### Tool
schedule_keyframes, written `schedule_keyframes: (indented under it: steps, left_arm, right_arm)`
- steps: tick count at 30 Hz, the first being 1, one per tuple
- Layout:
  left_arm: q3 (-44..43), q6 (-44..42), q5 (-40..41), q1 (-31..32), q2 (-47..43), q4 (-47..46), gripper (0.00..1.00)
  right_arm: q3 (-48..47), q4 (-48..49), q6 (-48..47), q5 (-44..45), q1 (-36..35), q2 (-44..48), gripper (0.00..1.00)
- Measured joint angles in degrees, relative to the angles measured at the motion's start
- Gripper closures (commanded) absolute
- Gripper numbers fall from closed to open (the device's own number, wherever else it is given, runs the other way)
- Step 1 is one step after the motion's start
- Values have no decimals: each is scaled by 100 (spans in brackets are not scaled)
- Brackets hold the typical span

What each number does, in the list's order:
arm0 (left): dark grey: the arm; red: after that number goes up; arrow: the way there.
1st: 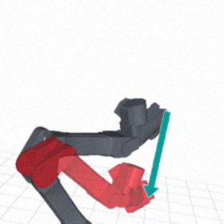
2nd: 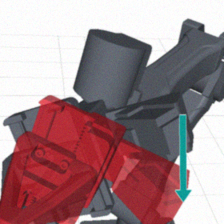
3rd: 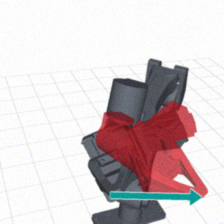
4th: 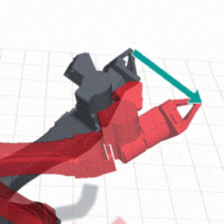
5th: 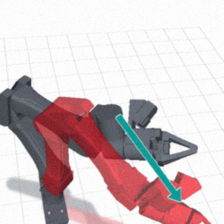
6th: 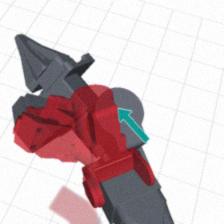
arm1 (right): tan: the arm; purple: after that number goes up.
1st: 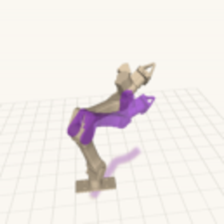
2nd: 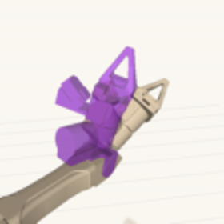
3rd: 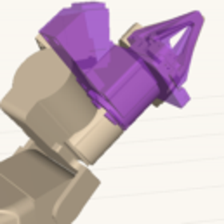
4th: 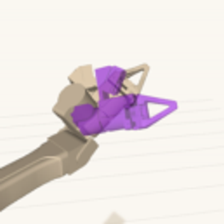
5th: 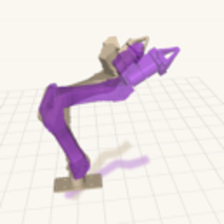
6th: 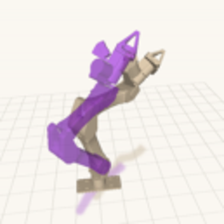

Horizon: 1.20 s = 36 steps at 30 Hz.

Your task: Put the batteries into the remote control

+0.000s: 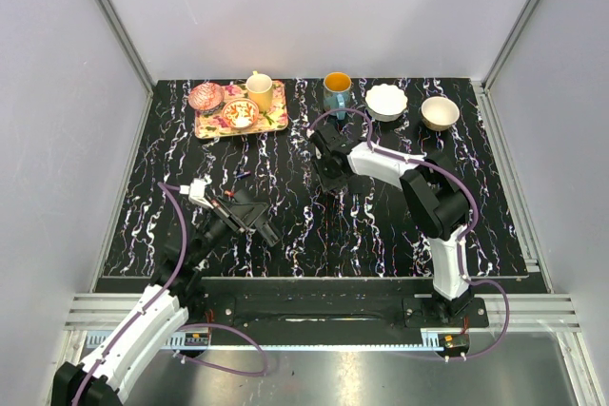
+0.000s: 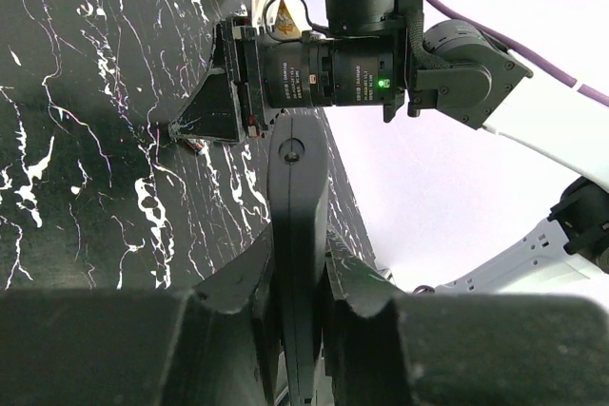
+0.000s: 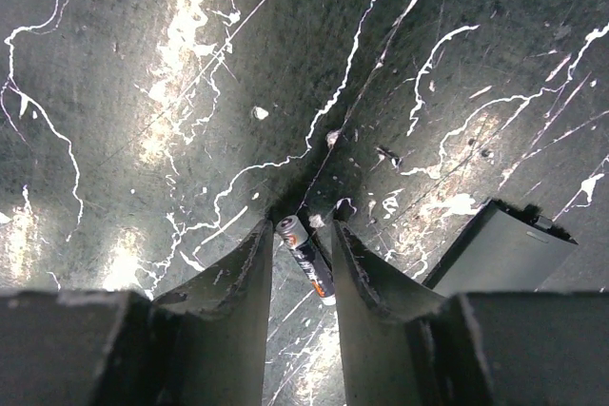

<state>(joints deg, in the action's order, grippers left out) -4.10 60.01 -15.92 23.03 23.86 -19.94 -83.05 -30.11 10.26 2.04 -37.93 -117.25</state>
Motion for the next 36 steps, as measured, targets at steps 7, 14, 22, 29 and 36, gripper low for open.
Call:
schedule_keyframes:
  steps: [7,14,22,29,36]
  left_arm:
    - [0,4,0,0,0,-33,100]
    - [0,4,0,0,0,-68,100]
    - [0,20,-4,0,249,-232,100]
    - [-35,160,-94,0,1281,-887,100]
    - [-669,223,-452,90,2697,-1709,100]
  right_arm:
    - [0,-28,-68,22,2,-4,74]
    - [-44,-98,-133,26,17,-37,100]
    - [-114,-175,249,173,24,-63,100]
    - [811,31,1080,470,33,1067,100]
    - [1480,291,1209,1104,-516,3539,100]
